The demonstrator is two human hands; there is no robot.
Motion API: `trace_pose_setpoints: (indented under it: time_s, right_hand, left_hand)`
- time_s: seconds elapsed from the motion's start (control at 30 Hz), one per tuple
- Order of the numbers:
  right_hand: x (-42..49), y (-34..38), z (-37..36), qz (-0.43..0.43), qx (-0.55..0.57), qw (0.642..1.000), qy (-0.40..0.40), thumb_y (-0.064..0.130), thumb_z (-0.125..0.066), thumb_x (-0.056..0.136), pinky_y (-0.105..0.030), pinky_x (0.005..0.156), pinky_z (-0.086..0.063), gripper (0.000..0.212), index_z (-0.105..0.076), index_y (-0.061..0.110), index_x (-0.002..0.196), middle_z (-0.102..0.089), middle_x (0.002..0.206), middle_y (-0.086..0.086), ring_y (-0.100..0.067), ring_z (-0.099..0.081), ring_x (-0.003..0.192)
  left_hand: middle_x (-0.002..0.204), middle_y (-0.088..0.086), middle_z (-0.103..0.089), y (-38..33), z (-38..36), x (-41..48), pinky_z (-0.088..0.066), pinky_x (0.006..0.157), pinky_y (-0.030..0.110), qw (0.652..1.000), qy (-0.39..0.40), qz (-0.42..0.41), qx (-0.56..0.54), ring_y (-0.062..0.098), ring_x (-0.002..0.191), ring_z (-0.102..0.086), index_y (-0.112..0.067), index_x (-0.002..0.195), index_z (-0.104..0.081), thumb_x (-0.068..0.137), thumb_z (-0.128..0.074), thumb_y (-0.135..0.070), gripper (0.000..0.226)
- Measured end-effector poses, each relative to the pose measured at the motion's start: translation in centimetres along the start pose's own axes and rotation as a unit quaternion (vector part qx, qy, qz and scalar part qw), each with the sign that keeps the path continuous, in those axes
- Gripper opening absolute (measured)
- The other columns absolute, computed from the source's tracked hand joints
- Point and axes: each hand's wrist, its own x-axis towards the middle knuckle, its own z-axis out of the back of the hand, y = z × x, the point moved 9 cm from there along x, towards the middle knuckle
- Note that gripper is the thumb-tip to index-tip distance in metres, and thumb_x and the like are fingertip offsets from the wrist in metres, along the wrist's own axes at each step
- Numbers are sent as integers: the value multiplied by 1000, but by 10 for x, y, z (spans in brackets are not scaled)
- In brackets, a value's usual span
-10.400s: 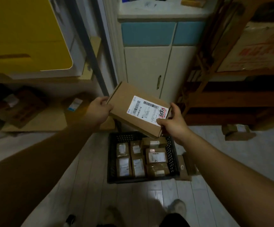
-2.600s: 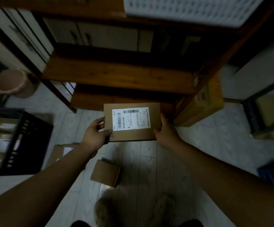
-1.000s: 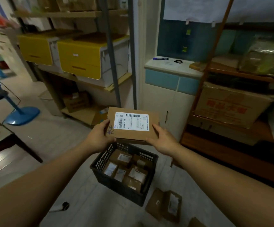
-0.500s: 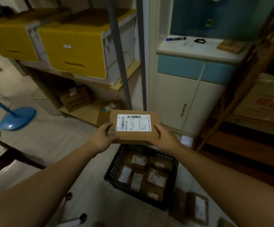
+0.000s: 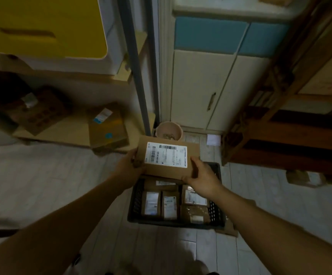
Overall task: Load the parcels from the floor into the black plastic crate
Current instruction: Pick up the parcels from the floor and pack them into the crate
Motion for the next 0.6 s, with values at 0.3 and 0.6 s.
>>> trace_pose_setpoints:
  time_s: [0.3, 0.6]
  right_hand:
    - [136, -169, -139, 2, -1, 1000, -21, 25, -67, 85, -37, 104, -43, 80, -20, 31, 149, -37, 145, -5, -22, -44, 127]
    - [227, -269, -228, 40, 13, 997, -61, 28, -73, 81, -33, 100, -36, 104, 4, 38, 150, -24, 151, -6, -25, -38, 131]
  left_hand:
    - [137, 7, -49, 188, -131, 137, -39, 106, 45, 999, -36, -9, 23, 26, 127, -46, -18, 142, -33, 87, -61, -12, 62]
    - [144, 5, -38, 312, -189, 222, -43, 96, 33, 993, -100, -38, -47, 24, 128, -42, -26, 146, -25, 86, -60, -5, 72]
